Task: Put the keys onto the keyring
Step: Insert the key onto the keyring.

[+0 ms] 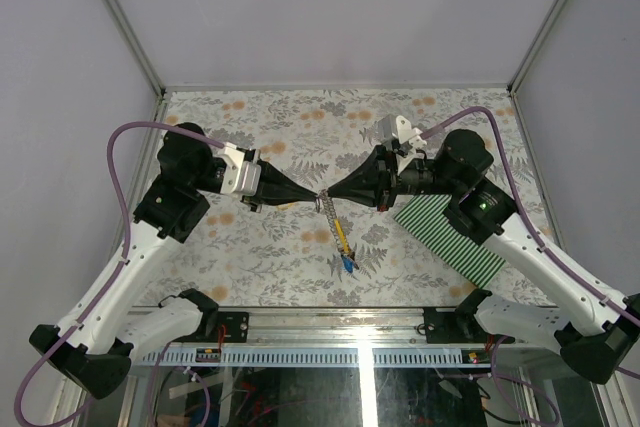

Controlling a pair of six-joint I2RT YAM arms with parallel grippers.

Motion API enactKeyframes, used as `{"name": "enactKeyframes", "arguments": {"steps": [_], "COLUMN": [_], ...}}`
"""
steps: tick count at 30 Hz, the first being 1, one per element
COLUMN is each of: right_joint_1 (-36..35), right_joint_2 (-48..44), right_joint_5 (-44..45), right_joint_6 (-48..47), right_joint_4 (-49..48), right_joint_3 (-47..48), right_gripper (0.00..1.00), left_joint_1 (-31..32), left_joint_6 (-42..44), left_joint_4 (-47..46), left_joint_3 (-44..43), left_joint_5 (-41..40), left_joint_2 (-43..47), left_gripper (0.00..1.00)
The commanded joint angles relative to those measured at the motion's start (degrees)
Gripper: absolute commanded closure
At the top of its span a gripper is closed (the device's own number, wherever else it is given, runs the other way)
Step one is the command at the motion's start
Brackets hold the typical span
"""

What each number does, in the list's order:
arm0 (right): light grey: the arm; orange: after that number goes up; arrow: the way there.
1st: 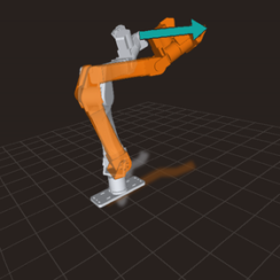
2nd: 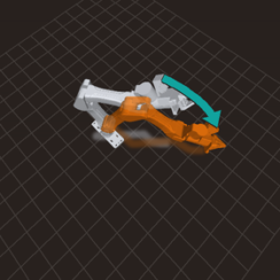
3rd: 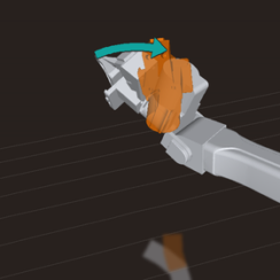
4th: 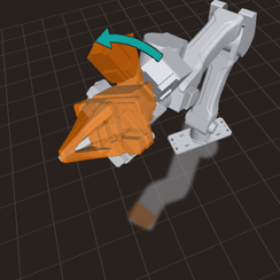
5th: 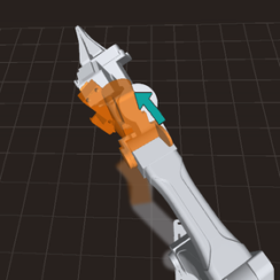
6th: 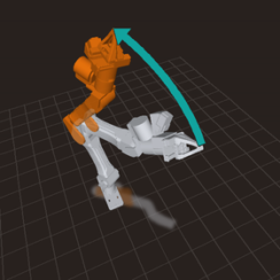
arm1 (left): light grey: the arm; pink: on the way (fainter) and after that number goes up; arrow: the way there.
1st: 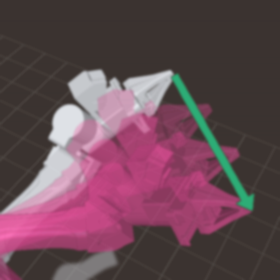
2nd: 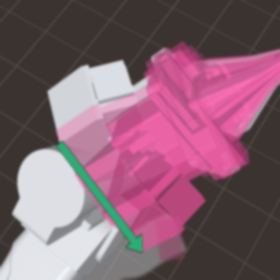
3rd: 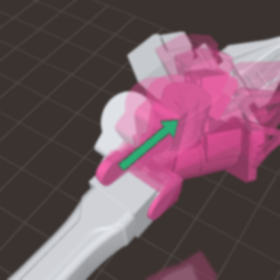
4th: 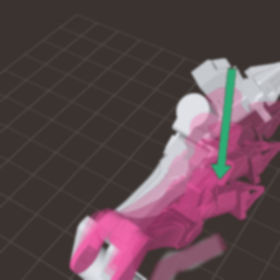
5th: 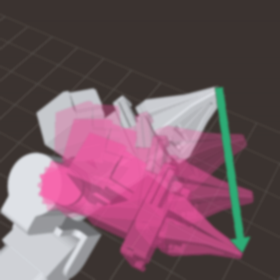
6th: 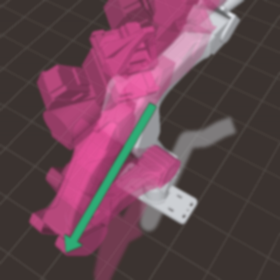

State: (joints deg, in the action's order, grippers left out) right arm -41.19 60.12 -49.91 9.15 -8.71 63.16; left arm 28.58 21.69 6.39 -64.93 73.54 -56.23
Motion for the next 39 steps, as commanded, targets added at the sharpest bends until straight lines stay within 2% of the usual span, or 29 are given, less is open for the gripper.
{"name": "enactKeyframes", "arguments": {"steps": [1, 7, 17, 29, 33, 39], "right_joint_1": [0.3, 0.2, 0.2, 0.3, 0.2, 0.2], "right_joint_2": [-1.8, -2.2, -3.9, -5.0, -5.5, -6.7], "right_joint_5": [3.2, 5.7, 9.2, 10.7, 10.8, 12.8], "right_joint_6": [0.9, 2.4, 8.3, 11.8, 10.1, 6.0], "right_joint_4": [-4.7, -5.7, -13.4, -19.1, -17.8, -14.2], "right_joint_3": [1.6, 0.8, -2.8, -5.0, -5.0, -5.1], "right_gripper": [1.00, 1.00, 1.00, 1.00, 1.00, 1.00], "left_joint_1": [0.4, 0.4, 0.4, 0.9, 1.3, 1.5], "left_joint_6": [0.6, 0.7, 1.0, -1.8, -7.9, -21.3], "left_joint_4": [0.4, 0.6, 0.7, -1.9, -8.7, -24.6], "left_joint_3": [-1.6, -1.5, -1.0, -0.7, 1.8, 6.9], "left_joint_5": [0.5, 0.1, -2.1, -3.6, -6.0, -15.3], "left_joint_2": [0.7, 0.6, 1.1, 1.3, 2.9, 6.1], "left_gripper": [1.00, 1.00, 0.99, 0.84, 0.81, 0.73]}}
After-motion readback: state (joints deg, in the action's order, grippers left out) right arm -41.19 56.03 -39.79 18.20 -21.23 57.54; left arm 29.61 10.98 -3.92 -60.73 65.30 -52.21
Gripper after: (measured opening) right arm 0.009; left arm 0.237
